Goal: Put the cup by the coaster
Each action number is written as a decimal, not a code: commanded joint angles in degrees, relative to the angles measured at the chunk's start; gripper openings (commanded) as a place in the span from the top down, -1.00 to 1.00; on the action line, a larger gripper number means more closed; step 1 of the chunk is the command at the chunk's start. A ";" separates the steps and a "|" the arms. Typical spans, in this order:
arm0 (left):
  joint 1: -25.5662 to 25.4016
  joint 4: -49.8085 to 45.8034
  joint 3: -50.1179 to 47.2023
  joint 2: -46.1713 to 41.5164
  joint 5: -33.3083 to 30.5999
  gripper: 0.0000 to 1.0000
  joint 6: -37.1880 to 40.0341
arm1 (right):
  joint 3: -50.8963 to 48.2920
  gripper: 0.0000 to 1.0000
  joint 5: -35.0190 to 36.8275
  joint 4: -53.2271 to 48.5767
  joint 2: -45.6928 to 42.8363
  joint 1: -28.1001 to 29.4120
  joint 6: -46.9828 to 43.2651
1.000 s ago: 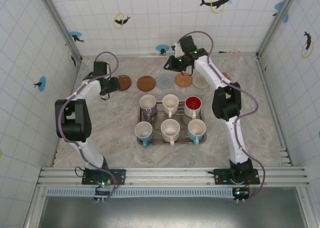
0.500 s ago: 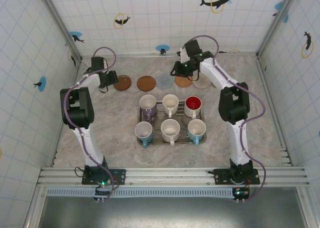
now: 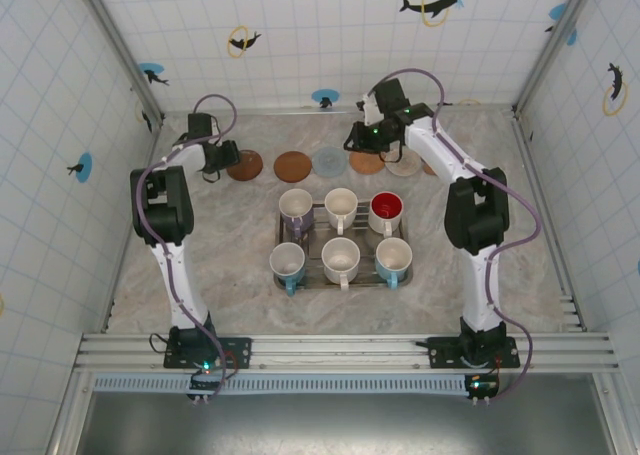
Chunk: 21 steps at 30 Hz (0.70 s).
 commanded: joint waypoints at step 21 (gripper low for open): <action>0.01 3.36 -1.92 2.09 8.48 -0.21 -1.84 | -1.02 0.46 -2.30 3.22 2.28 5.05 3.08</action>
